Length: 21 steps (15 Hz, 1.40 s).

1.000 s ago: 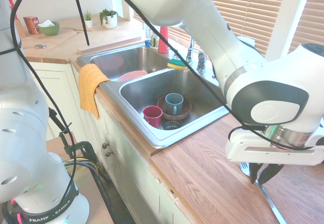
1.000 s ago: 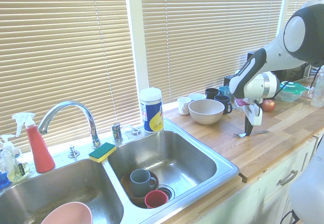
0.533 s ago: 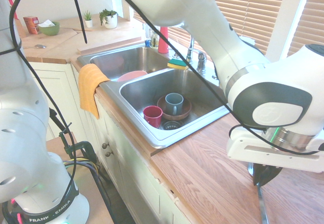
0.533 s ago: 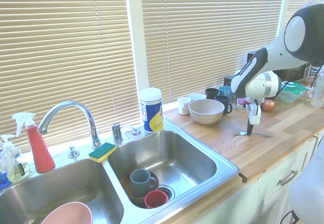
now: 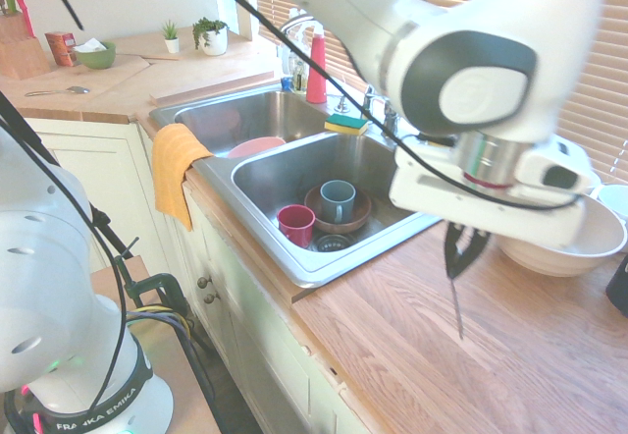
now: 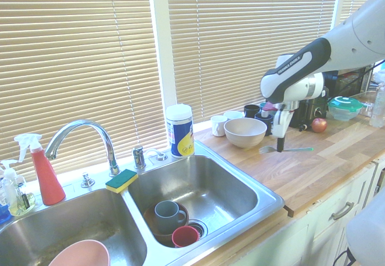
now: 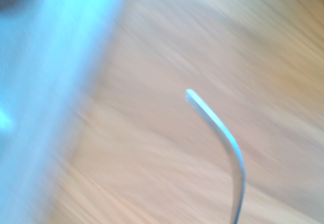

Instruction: Put the fork into the sink

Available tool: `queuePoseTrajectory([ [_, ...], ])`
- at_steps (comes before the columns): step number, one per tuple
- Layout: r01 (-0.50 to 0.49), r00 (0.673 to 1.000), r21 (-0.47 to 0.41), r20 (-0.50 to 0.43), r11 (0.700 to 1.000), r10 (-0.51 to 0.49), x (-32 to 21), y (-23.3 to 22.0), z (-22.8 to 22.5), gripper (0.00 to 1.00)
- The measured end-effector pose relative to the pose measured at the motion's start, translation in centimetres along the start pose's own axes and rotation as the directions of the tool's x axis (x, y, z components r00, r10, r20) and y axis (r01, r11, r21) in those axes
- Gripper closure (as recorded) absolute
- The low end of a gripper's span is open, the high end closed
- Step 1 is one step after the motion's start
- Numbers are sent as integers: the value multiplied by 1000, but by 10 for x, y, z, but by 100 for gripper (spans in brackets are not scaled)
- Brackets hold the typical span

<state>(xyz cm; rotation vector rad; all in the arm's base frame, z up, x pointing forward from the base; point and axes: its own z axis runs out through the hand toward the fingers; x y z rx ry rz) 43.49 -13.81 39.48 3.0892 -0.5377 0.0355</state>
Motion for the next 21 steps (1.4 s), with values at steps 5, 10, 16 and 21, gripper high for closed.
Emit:
queuePoseTrajectory([
  [5, -120, 993, 22, -2, 993, 120, -52, -175, 1, 100],
  [10, -275, 961, 97, -15, 957, 278, -37, -220, 7, 100],
  [16, -406, 909, 124, -41, 905, 414, -5, -259, 89, 100],
  [21, -453, 889, 93, -24, 886, 457, 4, -271, 166, 100],
])
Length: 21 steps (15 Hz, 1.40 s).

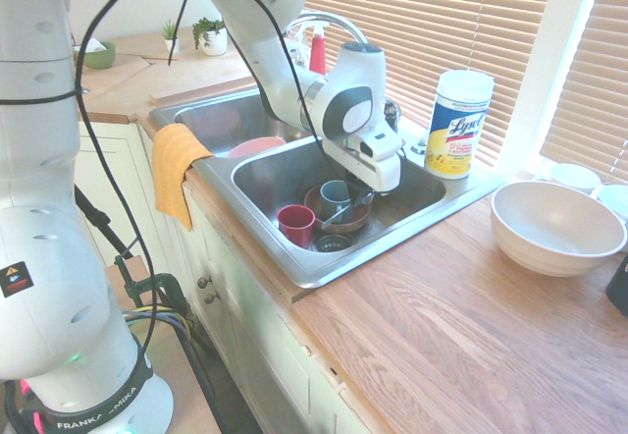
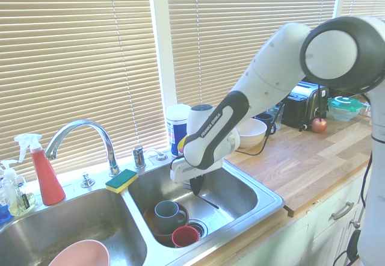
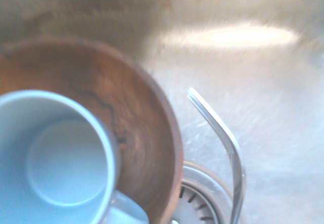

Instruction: Put the fork into the sink

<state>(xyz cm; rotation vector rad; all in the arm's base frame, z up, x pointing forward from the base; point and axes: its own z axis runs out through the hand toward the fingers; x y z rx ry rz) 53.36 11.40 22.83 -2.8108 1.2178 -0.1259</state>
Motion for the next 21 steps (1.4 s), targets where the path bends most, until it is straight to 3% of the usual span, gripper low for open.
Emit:
queuePoseTrajectory([
  [5, -11, 1000, -19, 22, 1000, 12, -1, -1, 54, 100],
  [6, -13, 999, -22, 29, 1000, 14, -1, 0, 59, 0],
  [17, -4, 998, -26, 61, 1000, 6, 7, 5, 75, 0],
  [21, 18, 999, -47, 43, 999, -16, 17, -6, 29, 0],
])
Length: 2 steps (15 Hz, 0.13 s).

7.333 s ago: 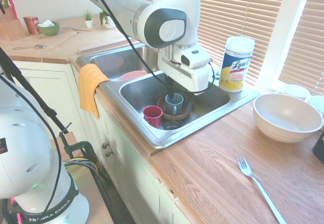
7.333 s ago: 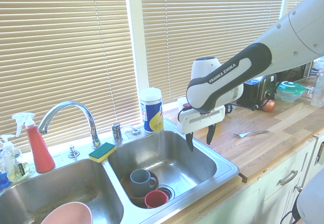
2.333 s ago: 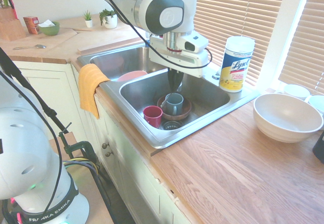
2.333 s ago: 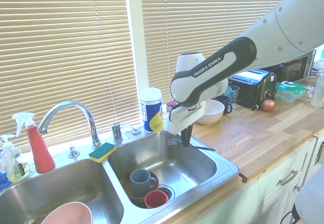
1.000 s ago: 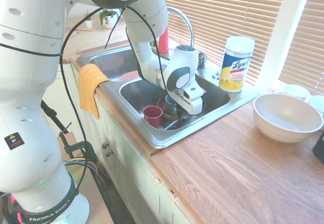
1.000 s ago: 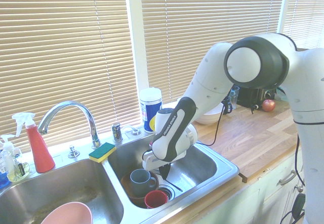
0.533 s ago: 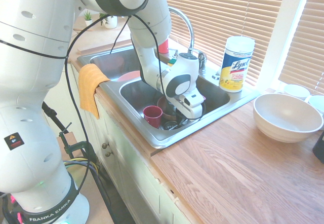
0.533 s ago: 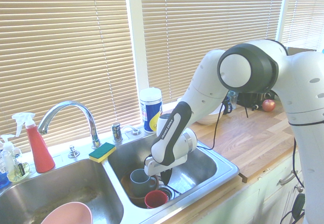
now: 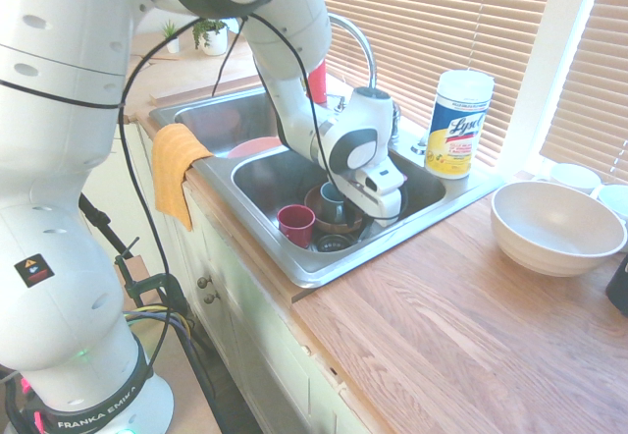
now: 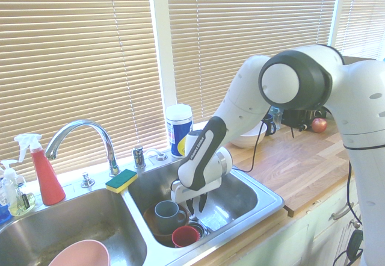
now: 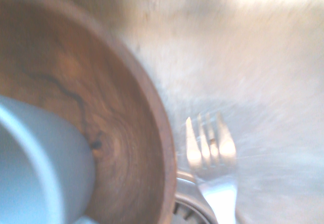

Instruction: Put the fork into the sink

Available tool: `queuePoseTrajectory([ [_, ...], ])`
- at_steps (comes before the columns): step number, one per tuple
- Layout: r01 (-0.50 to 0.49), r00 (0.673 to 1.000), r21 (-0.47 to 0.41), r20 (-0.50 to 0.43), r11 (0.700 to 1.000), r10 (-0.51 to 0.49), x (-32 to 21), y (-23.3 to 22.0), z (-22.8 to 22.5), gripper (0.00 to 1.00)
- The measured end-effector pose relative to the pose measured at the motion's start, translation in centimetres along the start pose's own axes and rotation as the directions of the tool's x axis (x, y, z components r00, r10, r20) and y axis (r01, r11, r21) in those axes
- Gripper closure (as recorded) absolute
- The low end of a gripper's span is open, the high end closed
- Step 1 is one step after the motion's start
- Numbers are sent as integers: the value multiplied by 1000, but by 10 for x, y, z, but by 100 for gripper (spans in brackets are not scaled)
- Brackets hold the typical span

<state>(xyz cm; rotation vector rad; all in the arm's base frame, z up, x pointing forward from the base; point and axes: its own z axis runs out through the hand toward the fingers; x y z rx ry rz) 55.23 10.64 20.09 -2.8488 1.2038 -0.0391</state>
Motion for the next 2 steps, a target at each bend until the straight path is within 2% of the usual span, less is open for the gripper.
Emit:
queuePoseTrajectory([
  [2, 16, 1000, -19, 10, 1000, -16, -4, -4, -58, 0],
])
